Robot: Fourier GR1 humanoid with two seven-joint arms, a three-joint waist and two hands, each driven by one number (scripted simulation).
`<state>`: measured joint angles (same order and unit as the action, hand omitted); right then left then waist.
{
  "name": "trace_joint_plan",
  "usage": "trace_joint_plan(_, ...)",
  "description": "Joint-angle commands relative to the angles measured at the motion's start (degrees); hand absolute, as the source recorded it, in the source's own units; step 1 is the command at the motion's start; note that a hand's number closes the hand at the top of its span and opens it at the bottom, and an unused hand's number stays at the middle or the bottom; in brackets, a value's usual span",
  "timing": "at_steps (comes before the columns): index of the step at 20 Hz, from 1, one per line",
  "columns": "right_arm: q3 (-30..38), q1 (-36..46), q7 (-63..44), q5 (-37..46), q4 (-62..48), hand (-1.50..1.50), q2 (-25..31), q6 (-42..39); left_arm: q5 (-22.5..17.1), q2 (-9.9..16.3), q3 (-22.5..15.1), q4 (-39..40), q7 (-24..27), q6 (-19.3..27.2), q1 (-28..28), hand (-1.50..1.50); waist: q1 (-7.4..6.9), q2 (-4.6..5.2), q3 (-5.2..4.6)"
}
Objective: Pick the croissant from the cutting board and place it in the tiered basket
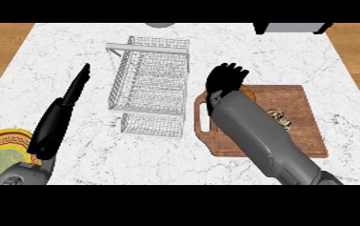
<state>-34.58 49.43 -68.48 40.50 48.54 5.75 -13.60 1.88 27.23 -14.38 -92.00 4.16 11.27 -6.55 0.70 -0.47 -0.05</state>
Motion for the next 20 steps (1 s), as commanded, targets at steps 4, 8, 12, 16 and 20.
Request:
trace_joint_plan(4,2.22,-1.53,-11.17,3.49,5.89,-1.5,2.14,-4.64,1.16,-1.35,0.1,-0.45,-1.35,-0.36,0.01,0.0,0.01,0.06,0.02)
trace_joint_plan(8,4.03,-6.78,-7.2,4.19,7.65,-1.5,5.59,-4.08,-0.31,0.79,2.41,-2.41,0.32,-2.39,2.76,0.0,-0.23,0.1,0.02)
trace_joint_plan(12,4.51,-8.96,-10.03,6.39,9.97,-1.5,3.27,-4.5,2.71,-2.39,0.04,-2.5,0.54,-0.26,3.15,0.0,-0.2,0.16,0.01)
trace_joint_plan(16,7.86,-6.81,-6.66,8.85,6.02,-1.5,2.86,-2.38,3.81,-3.7,0.19,-1.11,-3.39,-0.93,-2.46,0.0,-0.46,0.46,0.04)
trace_joint_plan(20,7.54,-11.68,-6.58,12.17,7.65,-1.5,1.7,-0.55,2.85,-2.77,1.76,-3.64,-2.26,-2.19,1.6,0.0,-0.86,0.34,0.04)
